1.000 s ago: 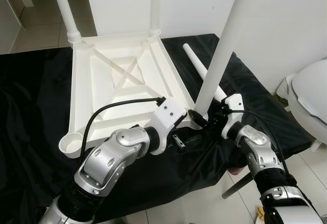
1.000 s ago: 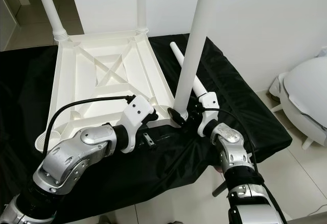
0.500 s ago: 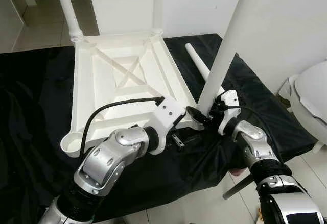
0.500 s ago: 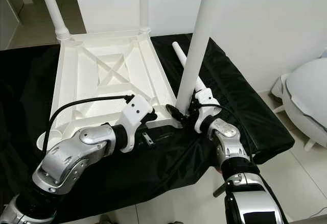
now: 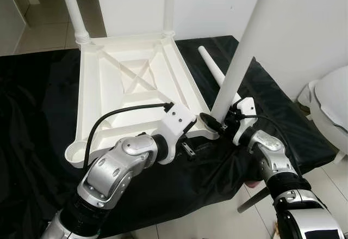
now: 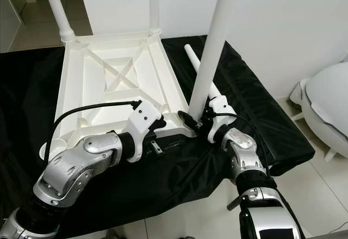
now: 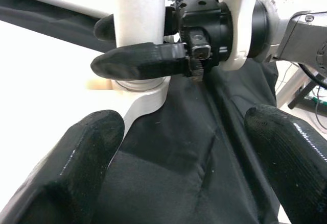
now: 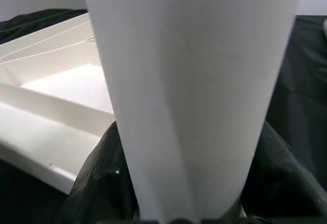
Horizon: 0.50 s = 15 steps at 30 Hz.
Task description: Building children table
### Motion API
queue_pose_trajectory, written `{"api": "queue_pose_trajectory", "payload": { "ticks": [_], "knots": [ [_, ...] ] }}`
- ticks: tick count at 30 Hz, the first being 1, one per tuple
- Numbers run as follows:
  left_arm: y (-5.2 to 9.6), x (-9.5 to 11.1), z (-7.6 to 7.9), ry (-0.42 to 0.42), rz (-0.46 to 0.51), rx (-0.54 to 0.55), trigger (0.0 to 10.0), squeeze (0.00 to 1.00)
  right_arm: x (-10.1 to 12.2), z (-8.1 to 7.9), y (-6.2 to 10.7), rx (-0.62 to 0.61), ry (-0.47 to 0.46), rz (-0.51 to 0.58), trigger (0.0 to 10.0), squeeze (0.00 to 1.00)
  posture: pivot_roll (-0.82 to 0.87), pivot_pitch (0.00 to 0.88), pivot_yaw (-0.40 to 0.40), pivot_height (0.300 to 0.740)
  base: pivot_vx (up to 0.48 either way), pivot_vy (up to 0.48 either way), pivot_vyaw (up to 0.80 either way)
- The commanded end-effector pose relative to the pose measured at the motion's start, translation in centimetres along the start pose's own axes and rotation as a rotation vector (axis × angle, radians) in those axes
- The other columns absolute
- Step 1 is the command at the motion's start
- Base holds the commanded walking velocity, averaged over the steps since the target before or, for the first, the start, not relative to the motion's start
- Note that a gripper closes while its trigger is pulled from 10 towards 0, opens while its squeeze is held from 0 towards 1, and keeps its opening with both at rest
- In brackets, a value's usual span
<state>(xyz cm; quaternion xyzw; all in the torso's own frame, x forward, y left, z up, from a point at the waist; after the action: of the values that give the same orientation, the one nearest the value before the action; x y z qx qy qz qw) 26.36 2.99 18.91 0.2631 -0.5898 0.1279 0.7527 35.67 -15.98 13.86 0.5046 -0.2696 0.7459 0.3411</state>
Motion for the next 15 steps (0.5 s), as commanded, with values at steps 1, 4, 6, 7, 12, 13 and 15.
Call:
{"api": "queue_pose_trajectory", "payload": {
  "ticks": [1,4,6,7,12,13,15],
  "knots": [
    [0.1,-0.2,0.2,0.007,-0.009,-0.008,10.0,0.00,-1.1,0.4,0.7,-0.089,-0.029,-0.059,10.0,0.00,-0.02,0.101,-0.001,0.740,0.000,0.000,0.00],
    [0.1,-0.3,0.2,0.008,-0.012,-0.007,10.0,0.00,-1.2,0.6,0.6,-0.159,-0.030,-0.075,10.0,0.00,-0.03,0.103,0.001,0.740,0.000,0.000,0.00],
    [0.1,-0.4,0.2,0.008,-0.013,-0.009,10.0,0.00,-1.0,0.3,0.5,-0.204,-0.038,-0.074,10.0,0.00,-0.03,0.104,0.001,0.740,0.000,0.000,0.00],
    [0.1,-0.4,0.2,0.008,-0.013,-0.009,10.0,0.00,-1.0,0.3,0.5,-0.204,-0.038,-0.074,10.0,0.00,-0.03,0.104,0.001,0.740,0.000,0.000,0.00],
    [0.0,-0.3,0.1,-0.001,-0.011,-0.007,10.0,0.00,-0.1,-1.0,-0.2,-0.287,-0.066,-0.045,10.0,0.00,-0.03,0.105,0.002,0.740,0.000,0.000,0.00],
    [0.0,-0.3,0.1,-0.001,-0.011,-0.007,10.0,0.00,-0.1,-1.0,-0.2,-0.287,-0.066,-0.045,10.0,0.00,-0.03,0.105,0.002,0.740,0.000,0.000,0.00],
    [0.0,-0.3,0.1,-0.004,-0.010,-0.006,10.0,0.00,0.1,-1.4,-0.4,-0.328,-0.085,-0.046,10.0,0.00,-0.03,0.105,0.005,0.740,0.000,0.000,0.00]
  ]
}}
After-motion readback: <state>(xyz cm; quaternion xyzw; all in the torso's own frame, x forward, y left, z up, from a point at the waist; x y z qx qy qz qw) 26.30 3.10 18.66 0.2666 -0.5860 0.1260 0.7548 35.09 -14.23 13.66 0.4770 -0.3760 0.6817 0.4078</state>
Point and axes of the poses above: a point about 5 cm out from each wrist's last joint towards the gripper, its own y axis pointing back from the gripper into the wrist, its own x axis along the axis of the wrist's last joint, z = x × y, the point moved 1 cm from there along -y, pointing out of the wrist towards the gripper, and after that the axes turned 13 degrees about y, right-handed, at the moved point
